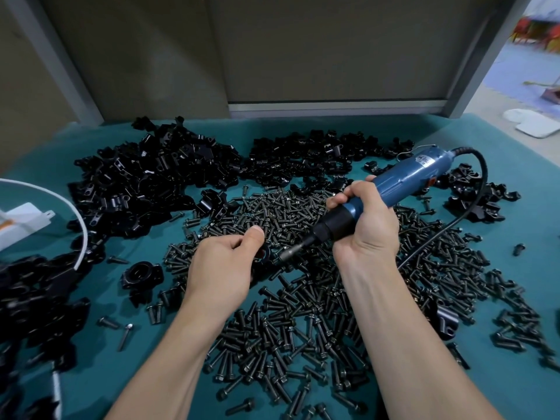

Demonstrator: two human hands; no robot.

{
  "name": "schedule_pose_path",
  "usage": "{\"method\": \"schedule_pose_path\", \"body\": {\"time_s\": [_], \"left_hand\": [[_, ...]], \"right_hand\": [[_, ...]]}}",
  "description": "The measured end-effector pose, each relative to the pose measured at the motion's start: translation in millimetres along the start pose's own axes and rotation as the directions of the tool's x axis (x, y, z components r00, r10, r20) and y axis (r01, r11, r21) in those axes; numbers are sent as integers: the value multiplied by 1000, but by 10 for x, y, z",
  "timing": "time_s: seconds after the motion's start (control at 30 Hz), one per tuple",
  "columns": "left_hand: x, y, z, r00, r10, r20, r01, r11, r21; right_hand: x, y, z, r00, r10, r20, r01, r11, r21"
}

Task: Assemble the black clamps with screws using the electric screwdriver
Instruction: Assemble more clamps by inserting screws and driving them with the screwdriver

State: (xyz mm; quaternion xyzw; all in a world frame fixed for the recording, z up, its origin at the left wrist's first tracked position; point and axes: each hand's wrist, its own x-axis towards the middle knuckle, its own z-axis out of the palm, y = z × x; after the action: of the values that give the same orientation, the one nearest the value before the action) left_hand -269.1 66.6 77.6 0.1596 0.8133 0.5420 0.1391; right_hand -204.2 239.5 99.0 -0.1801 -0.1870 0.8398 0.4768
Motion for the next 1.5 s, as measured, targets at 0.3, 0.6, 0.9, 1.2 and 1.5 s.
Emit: {"method": "schedule_pose_path", "body": {"time_s": [0.3, 0.6, 0.9, 1.2, 1.5], "left_hand": [[8, 25, 1, 997, -74, 7, 74, 994, -83], [12, 1, 9, 998, -54, -36, 53, 998, -22], [16, -9, 10, 997, -69, -41, 67, 997, -32], [18, -19, 25, 996, -79, -35, 76, 993, -85], [26, -40, 23, 996, -76, -45, 72, 994, -87]], "right_hand": [[-38, 16, 30, 999, 9, 33, -9, 1000, -2], [-78, 13, 47, 999, 6, 42, -5, 1000, -28], [-79, 29, 55, 998, -11, 67, 14, 999, -48], [-77, 62, 30, 999, 6, 46, -5, 1000, -6], [-84, 77, 29, 998, 10, 54, -10, 1000, -6]]}}
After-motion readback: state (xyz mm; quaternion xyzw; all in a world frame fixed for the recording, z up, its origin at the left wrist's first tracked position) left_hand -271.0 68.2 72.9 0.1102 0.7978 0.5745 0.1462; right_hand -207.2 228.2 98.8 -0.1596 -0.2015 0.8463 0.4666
